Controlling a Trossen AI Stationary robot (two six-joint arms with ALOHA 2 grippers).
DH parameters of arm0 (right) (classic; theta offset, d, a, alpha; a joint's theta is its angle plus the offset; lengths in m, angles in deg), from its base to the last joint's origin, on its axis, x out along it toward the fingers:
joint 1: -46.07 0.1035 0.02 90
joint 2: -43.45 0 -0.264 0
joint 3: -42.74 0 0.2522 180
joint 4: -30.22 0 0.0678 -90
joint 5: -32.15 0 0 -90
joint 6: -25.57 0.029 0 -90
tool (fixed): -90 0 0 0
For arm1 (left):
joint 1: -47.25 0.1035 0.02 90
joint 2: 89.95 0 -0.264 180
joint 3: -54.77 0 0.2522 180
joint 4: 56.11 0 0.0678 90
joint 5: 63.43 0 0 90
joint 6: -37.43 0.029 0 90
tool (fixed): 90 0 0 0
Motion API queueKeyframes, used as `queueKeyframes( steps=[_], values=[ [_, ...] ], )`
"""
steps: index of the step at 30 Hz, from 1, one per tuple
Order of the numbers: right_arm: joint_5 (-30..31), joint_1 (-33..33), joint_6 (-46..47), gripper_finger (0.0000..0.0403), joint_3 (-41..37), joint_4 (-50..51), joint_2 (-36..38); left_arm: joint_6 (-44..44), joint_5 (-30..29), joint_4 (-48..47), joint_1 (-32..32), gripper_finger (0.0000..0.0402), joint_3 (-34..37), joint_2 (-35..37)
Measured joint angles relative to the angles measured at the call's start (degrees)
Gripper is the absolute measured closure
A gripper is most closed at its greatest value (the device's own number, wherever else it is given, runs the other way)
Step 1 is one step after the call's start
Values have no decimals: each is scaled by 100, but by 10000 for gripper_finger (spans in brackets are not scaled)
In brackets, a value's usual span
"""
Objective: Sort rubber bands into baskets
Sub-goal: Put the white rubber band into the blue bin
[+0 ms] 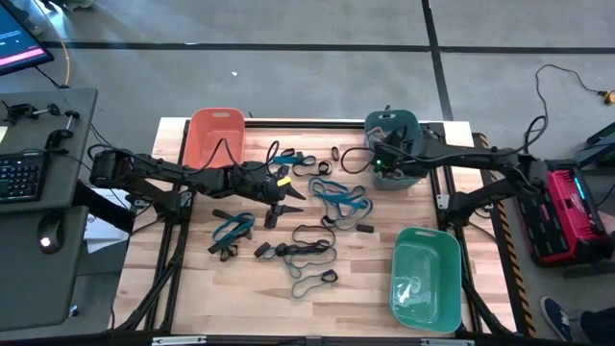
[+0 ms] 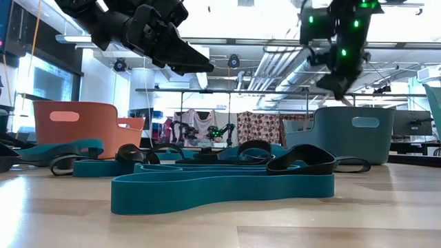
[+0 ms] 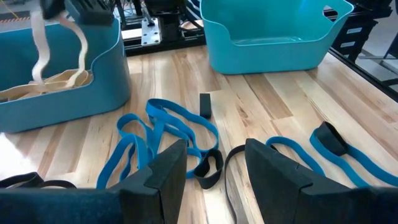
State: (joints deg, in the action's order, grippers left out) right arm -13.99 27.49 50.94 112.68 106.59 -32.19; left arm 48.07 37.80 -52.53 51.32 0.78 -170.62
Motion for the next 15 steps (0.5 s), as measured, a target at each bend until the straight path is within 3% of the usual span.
queueKeyframes(
  steps=[7,15],
  values=[
    [-657,-402,-286,379,-498,-610,0,0,0,6,0,248,0,0],
    [-501,-400,-377,260,-46,-468,0,-99,-4,4,0,248,0,0]
  ],
)
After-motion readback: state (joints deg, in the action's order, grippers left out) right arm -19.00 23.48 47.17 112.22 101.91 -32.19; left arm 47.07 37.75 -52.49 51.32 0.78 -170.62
